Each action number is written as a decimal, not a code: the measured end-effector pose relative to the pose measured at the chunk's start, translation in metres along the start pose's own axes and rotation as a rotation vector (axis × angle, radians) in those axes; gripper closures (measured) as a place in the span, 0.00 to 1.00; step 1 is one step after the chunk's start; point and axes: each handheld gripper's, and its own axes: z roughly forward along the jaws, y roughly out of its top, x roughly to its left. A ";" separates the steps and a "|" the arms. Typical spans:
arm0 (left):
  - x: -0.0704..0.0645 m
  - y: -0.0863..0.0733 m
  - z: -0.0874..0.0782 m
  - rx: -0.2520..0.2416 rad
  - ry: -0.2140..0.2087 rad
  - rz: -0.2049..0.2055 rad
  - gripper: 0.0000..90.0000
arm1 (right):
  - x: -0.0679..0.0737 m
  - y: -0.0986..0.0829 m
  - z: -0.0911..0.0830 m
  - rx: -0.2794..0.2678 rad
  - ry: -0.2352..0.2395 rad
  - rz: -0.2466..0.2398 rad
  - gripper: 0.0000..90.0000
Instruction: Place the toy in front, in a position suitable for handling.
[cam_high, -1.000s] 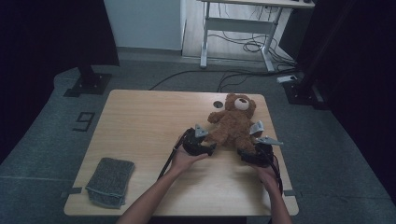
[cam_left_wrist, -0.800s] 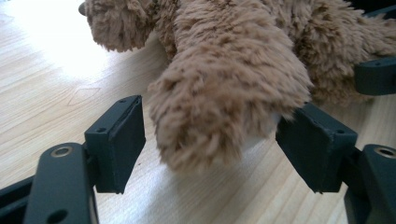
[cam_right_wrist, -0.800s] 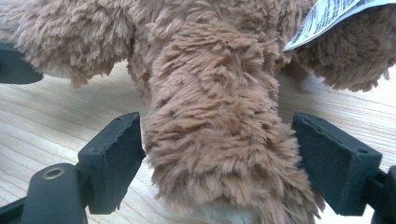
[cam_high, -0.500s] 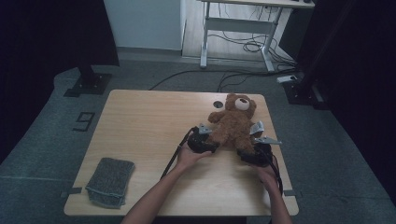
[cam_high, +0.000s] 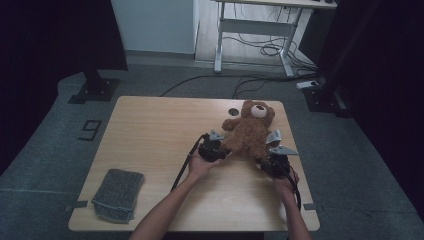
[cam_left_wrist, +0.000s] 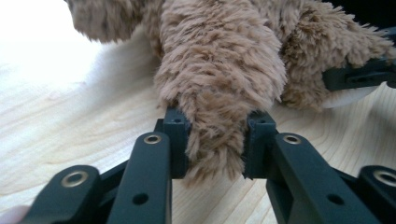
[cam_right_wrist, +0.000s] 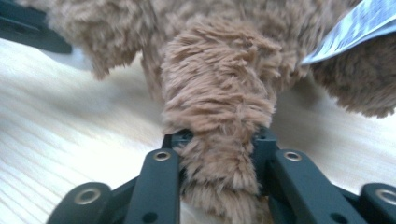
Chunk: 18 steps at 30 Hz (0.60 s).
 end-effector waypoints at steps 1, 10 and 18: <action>0.001 0.002 -0.003 -0.008 0.001 -0.002 0.77 | 0.002 0.001 -0.002 -0.025 -0.001 -0.003 0.81; 0.011 0.023 -0.059 -0.148 -0.018 0.000 0.80 | 0.055 0.036 -0.042 -0.288 0.138 -0.069 0.84; 0.044 0.004 -0.096 -0.155 0.000 -0.031 0.80 | 0.112 0.045 -0.033 -0.276 0.296 -0.158 0.81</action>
